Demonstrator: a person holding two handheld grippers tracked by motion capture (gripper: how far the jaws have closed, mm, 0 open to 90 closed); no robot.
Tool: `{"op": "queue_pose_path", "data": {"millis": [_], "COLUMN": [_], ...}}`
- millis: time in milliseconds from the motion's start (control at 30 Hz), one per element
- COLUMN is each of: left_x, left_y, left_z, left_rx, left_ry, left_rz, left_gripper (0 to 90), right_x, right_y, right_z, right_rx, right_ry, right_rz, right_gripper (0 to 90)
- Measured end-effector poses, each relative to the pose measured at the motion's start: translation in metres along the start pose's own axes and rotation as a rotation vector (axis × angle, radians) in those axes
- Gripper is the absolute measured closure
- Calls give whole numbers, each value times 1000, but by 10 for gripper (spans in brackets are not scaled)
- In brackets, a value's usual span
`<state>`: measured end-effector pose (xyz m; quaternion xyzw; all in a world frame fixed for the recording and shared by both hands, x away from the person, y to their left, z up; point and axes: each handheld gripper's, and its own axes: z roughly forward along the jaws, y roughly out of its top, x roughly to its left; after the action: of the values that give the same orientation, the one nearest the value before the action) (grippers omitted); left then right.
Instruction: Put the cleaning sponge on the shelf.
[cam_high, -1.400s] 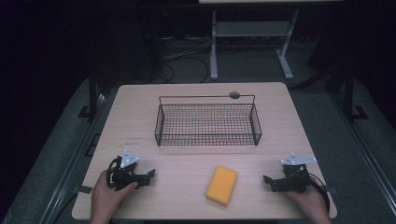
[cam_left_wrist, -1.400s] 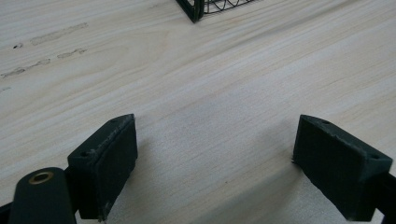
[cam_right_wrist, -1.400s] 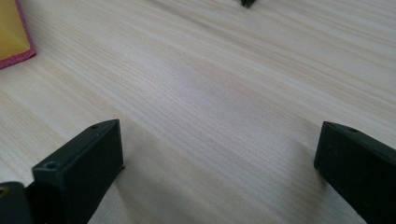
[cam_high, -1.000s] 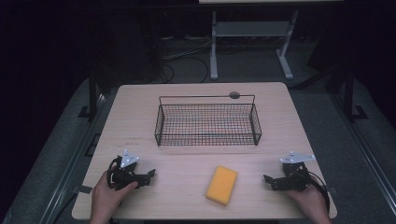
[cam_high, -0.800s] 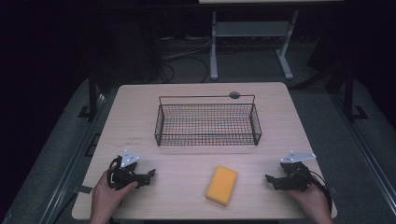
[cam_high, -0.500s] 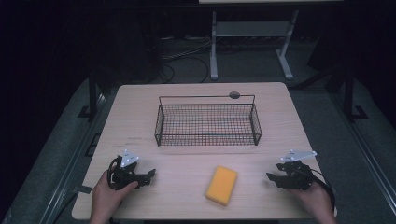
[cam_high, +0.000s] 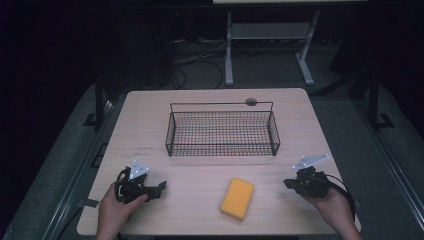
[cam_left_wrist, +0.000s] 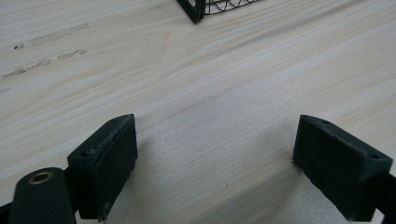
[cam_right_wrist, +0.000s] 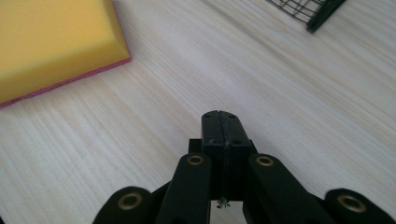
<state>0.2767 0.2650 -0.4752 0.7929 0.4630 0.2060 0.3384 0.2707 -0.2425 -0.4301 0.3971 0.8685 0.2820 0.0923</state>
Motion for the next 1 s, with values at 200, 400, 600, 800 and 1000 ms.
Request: {"op": "queue_pose_path", "data": {"millis": [200,400,600,800,1000], "left_x": [0,0,0,0,0], "left_y": [0,0,0,0,0], "left_z": [0,0,0,0,0], "left_rx": [0,0,0,0,0], "left_ry": [-2,-1,-1,-1,-1], "left_rz": [-2,-2,-1,-1,-1], "left_gripper": [128,128,128,128,128], "right_x": [5,11,18,23,29], "right_y": [8,15,22,28,34], "right_z": [4,8,14,19,25], "right_rx": [17,26,37,46,56], "right_ry": [22,43,62,78,96], "right_rz": [-31,-45,-65,-77,-96], "right_gripper": [897,896,897,897,897]}}
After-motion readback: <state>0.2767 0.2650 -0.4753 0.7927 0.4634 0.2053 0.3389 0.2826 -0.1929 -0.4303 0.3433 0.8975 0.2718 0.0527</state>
